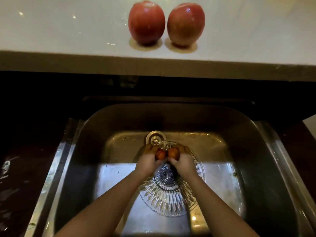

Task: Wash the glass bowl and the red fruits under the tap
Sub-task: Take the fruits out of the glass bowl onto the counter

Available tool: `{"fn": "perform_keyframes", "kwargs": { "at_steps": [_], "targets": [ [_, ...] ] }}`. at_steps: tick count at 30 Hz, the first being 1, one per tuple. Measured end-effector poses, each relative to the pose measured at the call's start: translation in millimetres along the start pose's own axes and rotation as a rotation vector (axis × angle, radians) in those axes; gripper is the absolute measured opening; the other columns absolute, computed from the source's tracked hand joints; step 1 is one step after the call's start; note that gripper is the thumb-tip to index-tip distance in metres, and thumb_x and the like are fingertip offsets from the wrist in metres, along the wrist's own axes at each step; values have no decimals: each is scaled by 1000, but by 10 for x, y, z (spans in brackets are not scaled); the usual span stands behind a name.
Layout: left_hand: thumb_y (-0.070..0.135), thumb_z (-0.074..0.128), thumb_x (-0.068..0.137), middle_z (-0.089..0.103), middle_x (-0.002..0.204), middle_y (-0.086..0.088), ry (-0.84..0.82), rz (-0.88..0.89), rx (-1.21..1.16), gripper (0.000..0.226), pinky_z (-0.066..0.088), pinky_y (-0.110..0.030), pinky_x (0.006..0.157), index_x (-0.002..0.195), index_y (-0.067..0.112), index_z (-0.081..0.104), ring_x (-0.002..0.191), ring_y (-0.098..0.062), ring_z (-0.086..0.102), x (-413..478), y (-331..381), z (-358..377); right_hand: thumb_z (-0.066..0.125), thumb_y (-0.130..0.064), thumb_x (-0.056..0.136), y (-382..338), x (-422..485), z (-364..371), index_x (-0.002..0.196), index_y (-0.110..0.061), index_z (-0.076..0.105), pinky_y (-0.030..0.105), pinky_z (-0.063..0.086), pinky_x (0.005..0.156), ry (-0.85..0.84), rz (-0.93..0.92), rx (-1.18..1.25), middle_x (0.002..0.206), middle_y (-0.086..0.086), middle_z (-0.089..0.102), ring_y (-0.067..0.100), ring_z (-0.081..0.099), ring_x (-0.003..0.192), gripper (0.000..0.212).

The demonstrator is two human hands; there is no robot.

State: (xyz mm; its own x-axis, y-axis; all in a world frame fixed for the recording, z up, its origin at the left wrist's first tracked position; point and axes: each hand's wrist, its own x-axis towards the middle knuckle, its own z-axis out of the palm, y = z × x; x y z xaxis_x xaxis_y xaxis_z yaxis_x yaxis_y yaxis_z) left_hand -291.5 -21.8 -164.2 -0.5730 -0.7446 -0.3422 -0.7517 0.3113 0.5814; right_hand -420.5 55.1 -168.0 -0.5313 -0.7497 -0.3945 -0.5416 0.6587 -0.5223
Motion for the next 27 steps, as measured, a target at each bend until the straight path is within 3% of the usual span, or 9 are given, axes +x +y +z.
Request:
{"fn": "perform_keyframes", "kwargs": {
  "at_steps": [4, 7, 10, 15, 17, 19, 21, 24, 27],
  "targets": [
    [23, 71, 76, 40, 138, -6, 22, -22, -49, 57, 30, -19, 85, 128, 24, 49, 118, -24, 47, -38, 66, -38, 67, -31, 81, -35, -69, -61, 79, -11, 61, 19, 36, 56, 16, 3, 18, 91, 13, 61, 23, 59, 74, 21],
    [20, 72, 74, 46, 133, -7, 29, -1, -99, 53, 36, -20, 86, 124, 23, 53, 112, -26, 53, -118, 195, -152, 70, -27, 76, -136, -184, -260, 108, -14, 59, 23, 43, 73, 102, -107, 62, 108, 9, 56, 24, 57, 92, 36],
    [21, 75, 73, 57, 122, -5, 51, 9, -164, 52, 41, -25, 94, 121, 21, 56, 110, -22, 55, -284, 372, -346, 71, -24, 75, -293, -400, -544, 119, -15, 54, 30, 43, 91, 160, -157, 129, 116, 6, 53, 22, 49, 109, 48],
    [20, 76, 71, 44, 112, 2, 135, 99, -212, 56, 32, -9, 87, 122, 25, 55, 109, -15, 47, -714, 790, -848, 73, -17, 72, -600, -959, -1115, 116, -15, 53, 24, 40, 88, 265, -277, 205, 108, -4, 47, 17, 45, 110, 48],
    [23, 75, 72, 43, 109, 6, 153, 172, -190, 54, 31, -2, 77, 121, 28, 55, 105, -11, 47, -895, 995, -1101, 74, -15, 72, -748, -1214, -1377, 118, -18, 53, 29, 45, 91, 308, -320, 253, 107, -8, 45, 15, 47, 109, 50],
    [27, 74, 72, 44, 105, 7, 165, 244, -149, 53, 30, -4, 70, 121, 30, 54, 101, -8, 48, -1065, 1217, -1378, 75, -16, 71, -912, -1448, -1653, 118, -20, 54, 34, 48, 92, 348, -343, 286, 106, -12, 45, 14, 50, 108, 51],
    [31, 73, 72, 44, 102, 7, 169, 311, -107, 52, 30, -8, 71, 121, 31, 55, 97, -6, 47, -1212, 1456, -1686, 75, -18, 71, -1086, -1627, -1932, 116, -23, 55, 28, 47, 89, 400, -354, 302, 102, -18, 44, 10, 52, 104, 50],
    [36, 72, 71, 52, 102, 4, 195, 399, -67, 49, 38, -18, 81, 118, 28, 58, 97, -11, 52, -1383, 1834, -2159, 77, -19, 69, -1358, -1807, -2381, 113, -20, 59, 16, 36, 84, 511, -391, 293, 101, -11, 49, 7, 50, 97, 48],
    [41, 68, 71, 59, 102, 3, 253, 483, -20, 44, 41, -23, 79, 111, 25, 60, 95, -13, 56, -1454, 2156, -2545, 76, -21, 71, -1616, -1901, -2818, 114, -19, 59, 14, 33, 82, 562, -415, 295, 105, -7, 51, 7, 49, 95, 46]
  ]
}}
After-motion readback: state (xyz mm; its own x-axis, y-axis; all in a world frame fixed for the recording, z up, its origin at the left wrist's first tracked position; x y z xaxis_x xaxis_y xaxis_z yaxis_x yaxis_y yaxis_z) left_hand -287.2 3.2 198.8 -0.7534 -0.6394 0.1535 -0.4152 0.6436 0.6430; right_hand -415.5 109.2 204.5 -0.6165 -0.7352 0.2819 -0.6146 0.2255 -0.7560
